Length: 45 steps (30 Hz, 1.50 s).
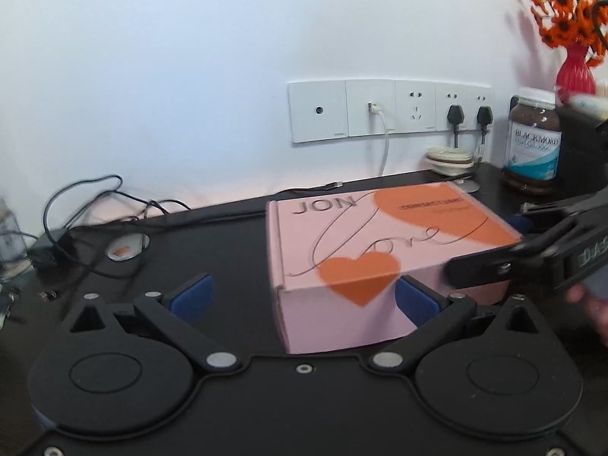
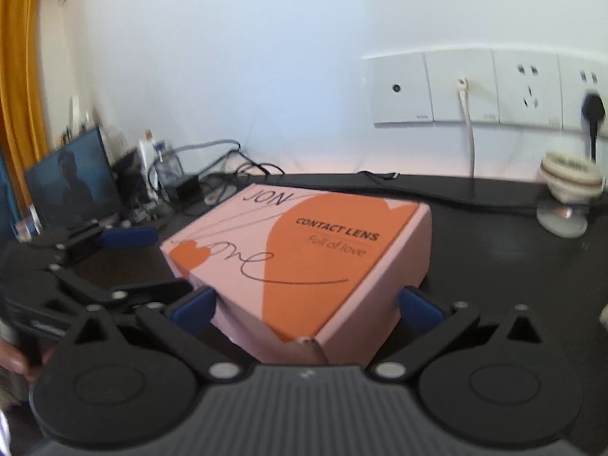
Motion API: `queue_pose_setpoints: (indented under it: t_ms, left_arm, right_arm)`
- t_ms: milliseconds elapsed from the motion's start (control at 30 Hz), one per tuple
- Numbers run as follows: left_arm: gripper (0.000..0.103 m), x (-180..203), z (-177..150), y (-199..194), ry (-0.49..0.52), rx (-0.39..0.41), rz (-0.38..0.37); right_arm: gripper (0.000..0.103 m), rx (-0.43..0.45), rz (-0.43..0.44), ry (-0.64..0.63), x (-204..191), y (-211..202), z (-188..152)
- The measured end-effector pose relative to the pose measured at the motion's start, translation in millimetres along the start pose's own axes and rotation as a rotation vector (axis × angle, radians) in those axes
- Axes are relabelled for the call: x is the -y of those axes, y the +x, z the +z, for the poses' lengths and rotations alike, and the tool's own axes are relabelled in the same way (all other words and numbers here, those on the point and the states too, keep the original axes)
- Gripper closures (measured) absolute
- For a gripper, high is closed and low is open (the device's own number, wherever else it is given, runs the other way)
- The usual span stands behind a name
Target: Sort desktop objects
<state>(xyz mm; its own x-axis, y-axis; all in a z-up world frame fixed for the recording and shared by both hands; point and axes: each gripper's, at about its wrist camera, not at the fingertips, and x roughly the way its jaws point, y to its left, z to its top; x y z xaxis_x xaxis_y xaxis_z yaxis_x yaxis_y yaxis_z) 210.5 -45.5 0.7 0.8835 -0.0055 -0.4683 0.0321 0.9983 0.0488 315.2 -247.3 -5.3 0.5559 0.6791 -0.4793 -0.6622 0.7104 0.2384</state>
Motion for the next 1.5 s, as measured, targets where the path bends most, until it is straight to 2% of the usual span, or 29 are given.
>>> queue_pose_setpoints:
  t_ms: [67, 200, 300, 433, 533, 600, 800, 967, 1067, 1200, 1333, 1433, 1500]
  left_arm:
    - [0.0, -5, -1, 5, -0.015, -0.018, 0.014]
    - [0.0, -13, -3, 14, -0.068, -0.088, 0.02]
    - [0.0, -14, -6, 16, -0.078, -0.105, 0.012]
    - [0.0, -14, -7, 11, -0.073, -0.065, -0.021]
    - [0.0, -9, -6, 0, 0.011, 0.059, -0.054]
    - [0.0, -4, -7, -4, 0.078, 0.127, -0.043]
    - [0.0, 0, -5, 1, 0.095, 0.106, -0.139]
    - [0.0, -4, 0, 17, 0.034, 0.049, -0.169]
    - [0.0, -4, 0, 21, 0.018, 0.032, -0.153]
    - [0.0, 11, -1, 25, 0.116, -0.003, -0.105]
    - [0.0, 28, -4, 18, 0.225, 0.061, -0.035]
    - [0.0, 32, -4, 16, 0.247, 0.084, -0.075]
    - [0.0, 29, -3, 17, 0.225, 0.09, -0.094]
  right_arm:
    - [0.001, -0.021, -0.027, 0.024, 3, 0, -2]
    - [0.001, -0.01, -0.083, 0.013, 4, -11, -8]
    - [0.001, 0.01, -0.11, -0.005, 0, -14, -5]
    - [0.001, 0.035, -0.119, -0.027, -6, -12, -8]
    - [0.001, 0.04, -0.109, -0.009, -7, -9, -8]
    - [0.001, 0.057, -0.098, 0.011, -6, -10, -7]
    - [0.001, 0.093, -0.08, 0.059, -4, -11, -7]
    - [0.001, 0.084, -0.08, 0.071, -3, -10, -6]
    - [0.001, 0.078, -0.098, 0.087, -2, -11, -5]
    - [0.001, 0.061, -0.11, 0.13, 2, -10, -3]
    - [0.001, 0.062, -0.13, 0.135, -1, -10, -1]
    - [0.001, 0.052, -0.153, 0.107, -6, -9, 1]
    - [0.001, 0.06, -0.171, 0.08, -10, -11, 1]
